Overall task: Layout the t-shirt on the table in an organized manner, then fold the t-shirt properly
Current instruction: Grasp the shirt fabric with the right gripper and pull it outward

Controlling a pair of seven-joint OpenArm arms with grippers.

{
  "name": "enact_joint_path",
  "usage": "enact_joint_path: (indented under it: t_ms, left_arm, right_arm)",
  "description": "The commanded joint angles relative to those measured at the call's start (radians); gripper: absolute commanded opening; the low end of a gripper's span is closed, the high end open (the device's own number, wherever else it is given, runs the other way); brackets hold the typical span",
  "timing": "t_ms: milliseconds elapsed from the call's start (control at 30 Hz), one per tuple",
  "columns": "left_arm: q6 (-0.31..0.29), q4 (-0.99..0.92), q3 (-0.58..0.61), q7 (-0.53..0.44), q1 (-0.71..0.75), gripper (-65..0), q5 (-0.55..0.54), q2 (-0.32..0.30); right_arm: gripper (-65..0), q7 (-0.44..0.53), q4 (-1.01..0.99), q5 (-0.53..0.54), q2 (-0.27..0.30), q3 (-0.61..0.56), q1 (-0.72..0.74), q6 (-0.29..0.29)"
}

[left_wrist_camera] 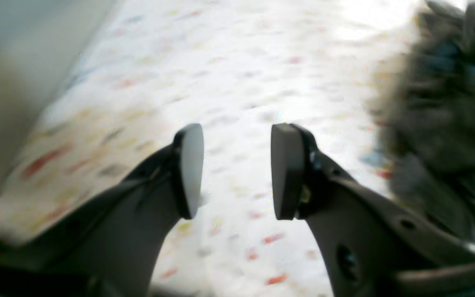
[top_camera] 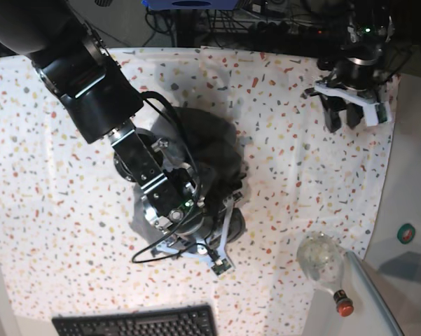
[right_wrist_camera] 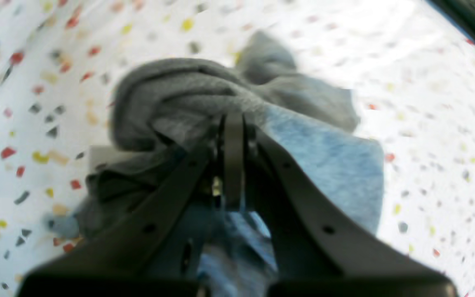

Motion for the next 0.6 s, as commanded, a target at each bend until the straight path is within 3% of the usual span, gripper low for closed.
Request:
enact_joint_path:
  t_ms: [0, 133, 333, 567]
  left_arm:
    - [-0.004, 0.014, 0.032, -0.021, -0.008, -39.2, 0.015, -0.004]
    - [-0.004, 0.013, 0.167, -0.021, -0.089, -39.2, 0.029, -0.004]
    - [0.001, -0.101, 0.402, -0.024, -0.278, -39.3, 0.035, -0.002]
    - [0.003, -0.328, 0.526, -0.027, -0.442, -39.7, 0.035, 0.016]
  right_arm:
    - [-65.0, 0.0, 0.032, -0.006, 0.001, 0.017, 0.023, -0.011]
    - [-65.0, -0.005, 0.091, -0.006, 0.059, 0.043, 0.023, -0.011]
    - [-65.0, -0.005, 0.133, -0.006, 0.137, 0.209, 0.014, -0.011]
    - [-65.0, 0.002, 0.131, -0.006, 0.26, 0.375, -0.012, -0.011]
